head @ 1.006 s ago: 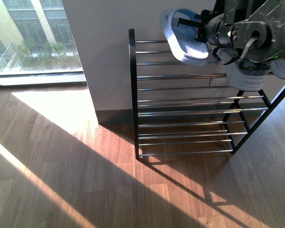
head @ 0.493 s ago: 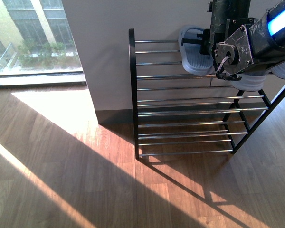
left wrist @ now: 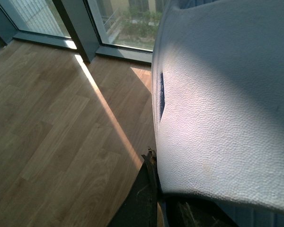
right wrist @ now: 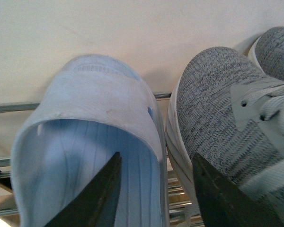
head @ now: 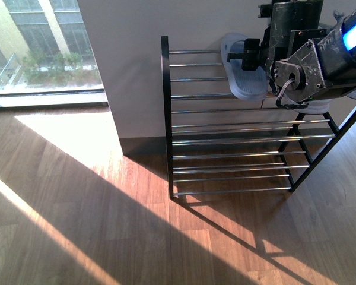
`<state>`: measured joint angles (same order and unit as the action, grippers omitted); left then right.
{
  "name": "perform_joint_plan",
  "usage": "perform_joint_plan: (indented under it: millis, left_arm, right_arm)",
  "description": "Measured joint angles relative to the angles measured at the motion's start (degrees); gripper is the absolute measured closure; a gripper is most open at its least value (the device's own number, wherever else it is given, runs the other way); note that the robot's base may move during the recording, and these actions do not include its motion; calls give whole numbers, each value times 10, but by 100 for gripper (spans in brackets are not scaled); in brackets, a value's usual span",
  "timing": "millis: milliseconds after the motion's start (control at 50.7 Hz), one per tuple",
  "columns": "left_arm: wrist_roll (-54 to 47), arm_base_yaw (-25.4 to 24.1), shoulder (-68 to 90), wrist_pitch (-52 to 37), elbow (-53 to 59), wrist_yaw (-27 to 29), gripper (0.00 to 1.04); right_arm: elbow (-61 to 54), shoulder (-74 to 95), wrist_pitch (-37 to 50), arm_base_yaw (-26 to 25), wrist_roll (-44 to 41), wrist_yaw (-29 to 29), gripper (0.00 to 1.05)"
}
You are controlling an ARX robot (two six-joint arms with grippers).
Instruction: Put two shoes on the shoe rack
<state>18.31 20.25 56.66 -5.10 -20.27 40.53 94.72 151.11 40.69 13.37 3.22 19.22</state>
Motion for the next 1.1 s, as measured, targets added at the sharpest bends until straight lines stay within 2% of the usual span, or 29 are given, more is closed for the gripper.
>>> perform_joint_plan:
  millis: [118,237,296,592,789,927,1104]
  left_arm:
    - [0,0,0,0,0,0,103]
    - [0,0,0,0,0,0,103]
    - [0,0,0,0,0,0,103]
    - [0,0,0,0,0,0,103]
    - [0,0,0,0,0,0,103]
    - [0,0,0,0,0,0,103]
    - [0,0,0,0,0,0,103]
  right_arm:
    - [-80,-63,40,-2,7,-30,38]
    - [-188,-158,90,-10,25,-85,13]
    - [-225,-190,108,-14,32,-106,8]
    - [-505,-413,231,-57,64,-280,9]
    - [-653,-524,290,-126,73,-375,9]
    - [-712,-535,347,-183,73,-403,9]
    - [-723,-515,392,-199,73,-404,9]
